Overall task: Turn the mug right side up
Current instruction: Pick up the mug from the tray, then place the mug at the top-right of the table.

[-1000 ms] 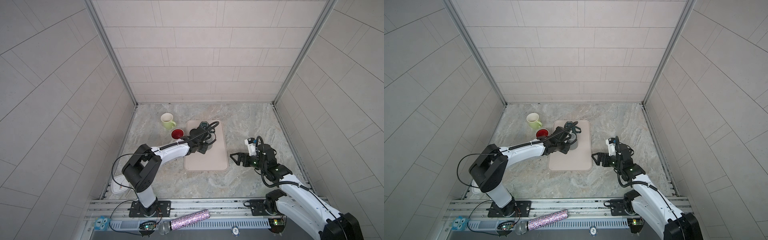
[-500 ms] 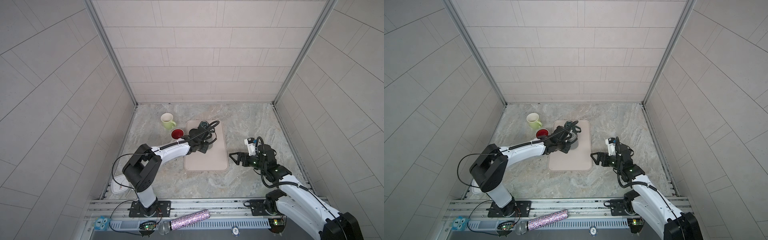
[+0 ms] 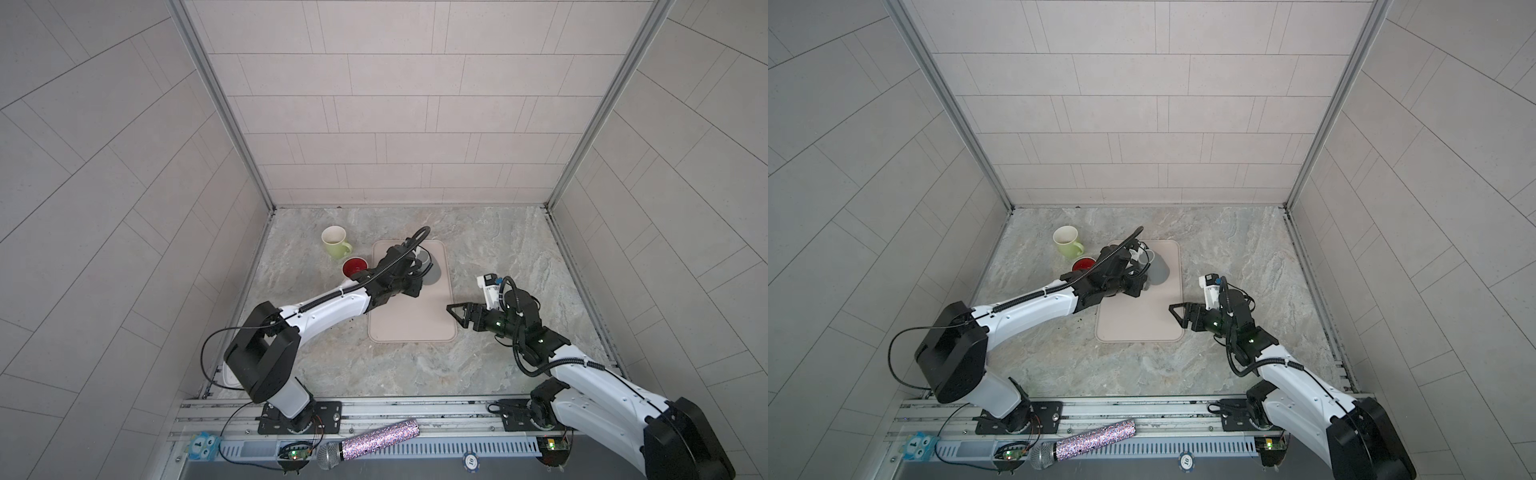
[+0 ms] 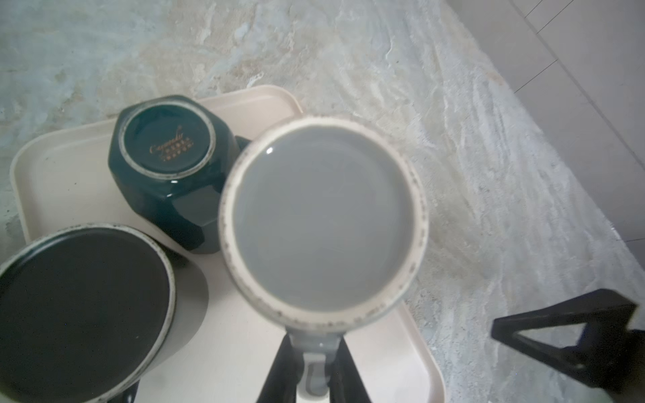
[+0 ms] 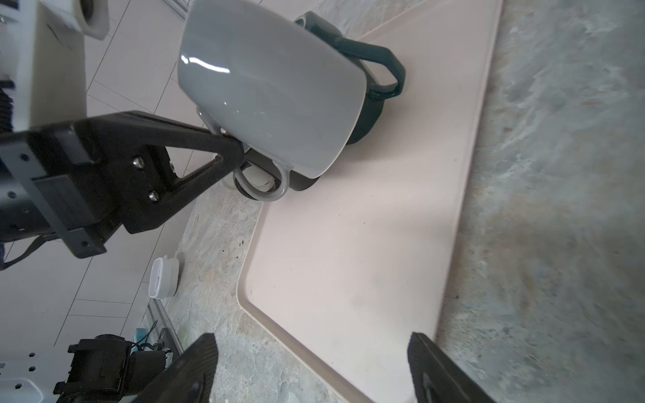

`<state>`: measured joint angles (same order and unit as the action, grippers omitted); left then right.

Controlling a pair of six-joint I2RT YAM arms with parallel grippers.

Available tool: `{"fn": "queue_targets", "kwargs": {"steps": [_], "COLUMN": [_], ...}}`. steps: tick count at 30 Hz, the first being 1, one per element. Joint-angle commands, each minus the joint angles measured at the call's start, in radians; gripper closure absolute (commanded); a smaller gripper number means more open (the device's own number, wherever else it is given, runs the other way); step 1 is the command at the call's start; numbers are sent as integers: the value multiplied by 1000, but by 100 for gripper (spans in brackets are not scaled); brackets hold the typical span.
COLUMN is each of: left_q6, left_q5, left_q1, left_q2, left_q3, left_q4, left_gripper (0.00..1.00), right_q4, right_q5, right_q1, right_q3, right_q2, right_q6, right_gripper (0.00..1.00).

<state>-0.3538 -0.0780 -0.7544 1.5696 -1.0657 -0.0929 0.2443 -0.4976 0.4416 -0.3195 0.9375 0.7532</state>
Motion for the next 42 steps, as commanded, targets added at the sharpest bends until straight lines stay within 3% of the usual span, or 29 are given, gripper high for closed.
{"fn": "queue_targets", "kwargs": {"steps": [1,4,16,28,42], "left_q6": [-31,-60,-143,-212,-269], "left_q5": [-20,-44,-104,-167,-239], "left_q1": [-22,-28,-28,-33,-22], "left_q2": [-54,-76,-178,-186,-222], "left_q3": [-16,-1,105,137,167], "left_q4": [114,146,332,418,516], "left_gripper": [100,100,100,100,100], "right_q4": [142,243,512,617,727], "right_q5": [50,61,17,8,-7], "right_q1": [31,35,36,57,59], "right_q3": [-12,-8,-33,-78,-66], "right_q2": [34,62,193,265,271], "right_q6": [65,93,144,143,147], "right_gripper": [20,31,38,43,55]}}
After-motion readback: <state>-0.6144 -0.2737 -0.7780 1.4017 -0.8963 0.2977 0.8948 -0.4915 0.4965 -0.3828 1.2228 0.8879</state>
